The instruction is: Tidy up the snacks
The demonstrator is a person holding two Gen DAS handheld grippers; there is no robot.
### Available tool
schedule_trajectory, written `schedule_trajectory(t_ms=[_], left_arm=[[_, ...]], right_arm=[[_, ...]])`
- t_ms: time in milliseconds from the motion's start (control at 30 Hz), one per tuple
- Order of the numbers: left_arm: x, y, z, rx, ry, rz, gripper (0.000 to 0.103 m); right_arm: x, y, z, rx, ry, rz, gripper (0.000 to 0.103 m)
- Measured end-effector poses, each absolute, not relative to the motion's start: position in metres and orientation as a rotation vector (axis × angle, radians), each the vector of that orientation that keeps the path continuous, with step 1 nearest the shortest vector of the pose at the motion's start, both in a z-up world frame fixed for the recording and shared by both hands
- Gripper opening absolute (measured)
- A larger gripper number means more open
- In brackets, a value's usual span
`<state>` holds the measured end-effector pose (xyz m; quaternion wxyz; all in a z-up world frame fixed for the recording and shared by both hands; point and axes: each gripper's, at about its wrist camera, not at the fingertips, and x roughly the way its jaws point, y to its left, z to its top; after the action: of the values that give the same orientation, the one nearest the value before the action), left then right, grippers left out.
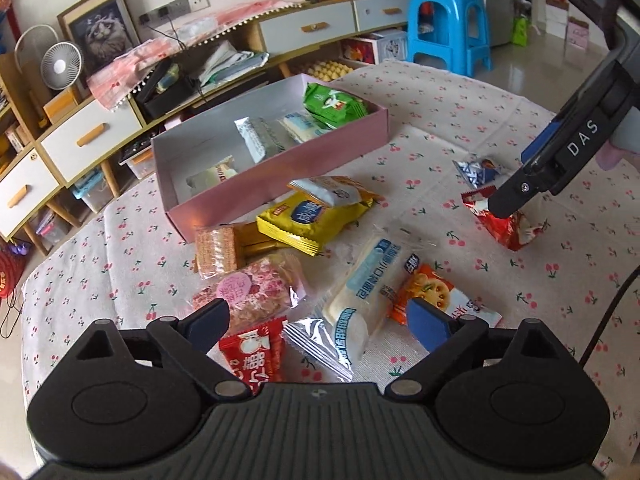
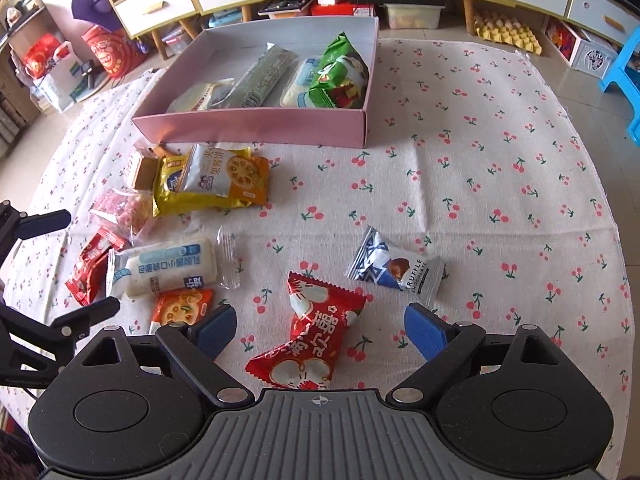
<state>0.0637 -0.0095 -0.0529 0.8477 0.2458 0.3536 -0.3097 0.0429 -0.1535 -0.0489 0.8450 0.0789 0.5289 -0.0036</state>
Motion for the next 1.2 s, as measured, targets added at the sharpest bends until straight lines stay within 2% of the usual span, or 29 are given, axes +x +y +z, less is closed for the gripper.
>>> schedule_trajectory(t_ms=[133, 267, 567, 667, 800, 967, 1067, 1167, 1200], left_arm=[[0.06, -0.017, -0.061, 0.557, 0.758, -0.685, 0.08], [0.061, -0.025, -0.066, 0.561, 0.771, -0.716, 0.061], [0.068, -0.031, -0.068, 0.518, 0.813, -0.716, 0.058], [0.069, -0.029, -0.068, 0.497, 0.842, -0.697, 0.047], [0.069, -0.026, -0.068, 0.463, 0.897, -0.683, 0.038], [0.066, -0.022, -0.064, 0.405, 0.953, -0.716, 0.035], [0.062, -0.022, -0.06, 0.408, 0.94, -0.721, 0.039], [0.061, -0.023, -0.061, 0.411, 0.914, -0.686, 0.063], [0.062, -0.024, -0.062, 0.412, 0.908, -0.677, 0.065]], right_arm=[[0.042, -0.15, -0.056, 0.16, 1.149, -0.003, 0.093], [0.041, -0.147, -0.061, 0.151, 1.166, -0.002, 0.093], [0.044, -0.149, -0.068, 0.182, 1.196, -0.003, 0.093], [0.044, -0.151, -0.071, 0.198, 1.206, 0.001, 0.093], [0.045, -0.15, -0.072, 0.199, 1.209, -0.003, 0.093], [0.045, -0.148, -0.073, 0.185, 1.21, -0.005, 0.093], [0.044, -0.148, -0.073, 0.181, 1.209, -0.01, 0.093], [0.044, -0.148, -0.075, 0.185, 1.218, -0.012, 0.093], [0.044, -0.148, -0.076, 0.193, 1.225, -0.008, 0.093]])
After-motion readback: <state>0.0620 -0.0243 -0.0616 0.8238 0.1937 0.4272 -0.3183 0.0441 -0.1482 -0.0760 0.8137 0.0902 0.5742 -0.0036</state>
